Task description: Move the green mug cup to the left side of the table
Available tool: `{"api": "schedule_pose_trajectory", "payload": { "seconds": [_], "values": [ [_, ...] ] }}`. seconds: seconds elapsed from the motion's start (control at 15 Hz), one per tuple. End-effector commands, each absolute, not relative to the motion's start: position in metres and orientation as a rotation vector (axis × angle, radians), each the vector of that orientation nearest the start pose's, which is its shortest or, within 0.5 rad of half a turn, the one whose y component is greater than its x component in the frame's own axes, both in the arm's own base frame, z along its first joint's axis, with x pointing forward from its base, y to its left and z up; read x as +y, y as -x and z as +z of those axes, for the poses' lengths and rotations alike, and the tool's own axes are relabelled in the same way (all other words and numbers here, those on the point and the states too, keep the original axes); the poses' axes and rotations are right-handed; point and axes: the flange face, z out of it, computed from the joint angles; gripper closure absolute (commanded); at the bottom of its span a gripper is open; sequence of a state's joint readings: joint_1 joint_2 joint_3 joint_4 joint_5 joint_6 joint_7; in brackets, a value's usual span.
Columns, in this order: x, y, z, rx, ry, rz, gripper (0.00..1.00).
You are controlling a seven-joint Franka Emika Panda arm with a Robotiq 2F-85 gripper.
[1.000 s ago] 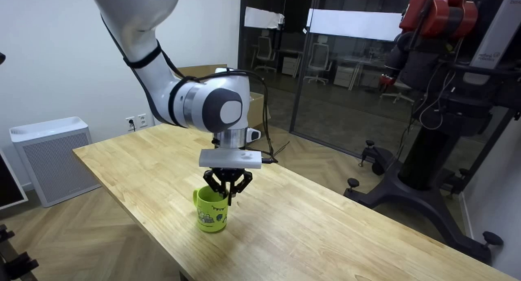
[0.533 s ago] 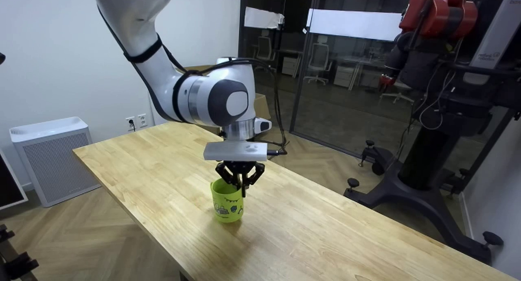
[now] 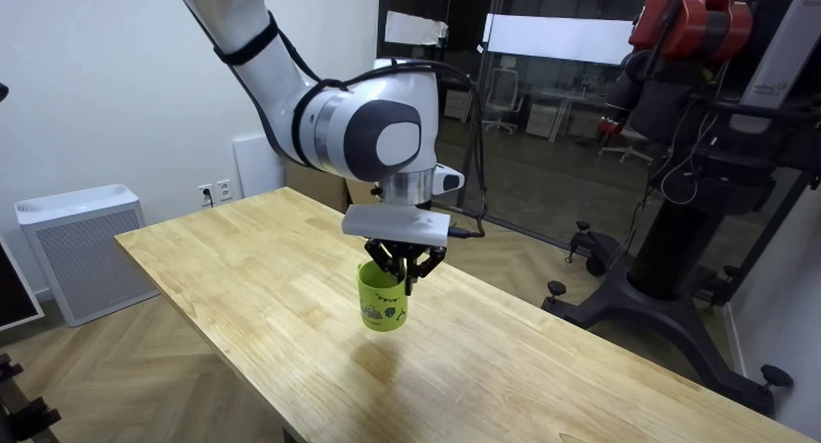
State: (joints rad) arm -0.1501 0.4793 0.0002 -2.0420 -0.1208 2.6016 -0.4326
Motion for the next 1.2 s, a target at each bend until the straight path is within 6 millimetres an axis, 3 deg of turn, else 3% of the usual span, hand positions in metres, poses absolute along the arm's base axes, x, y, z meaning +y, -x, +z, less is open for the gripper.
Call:
{"api": "schedule_pose_trajectory", "payload": {
  "seconds": [0.0, 1.13],
  "values": [
    [-0.095, -0.6, 0.234, -0.59, 3.164, -0.137, 0.97],
    [-0.063, -0.599, 0.232, -0.87, 2.978, -0.076, 0.97]
  ]
}}
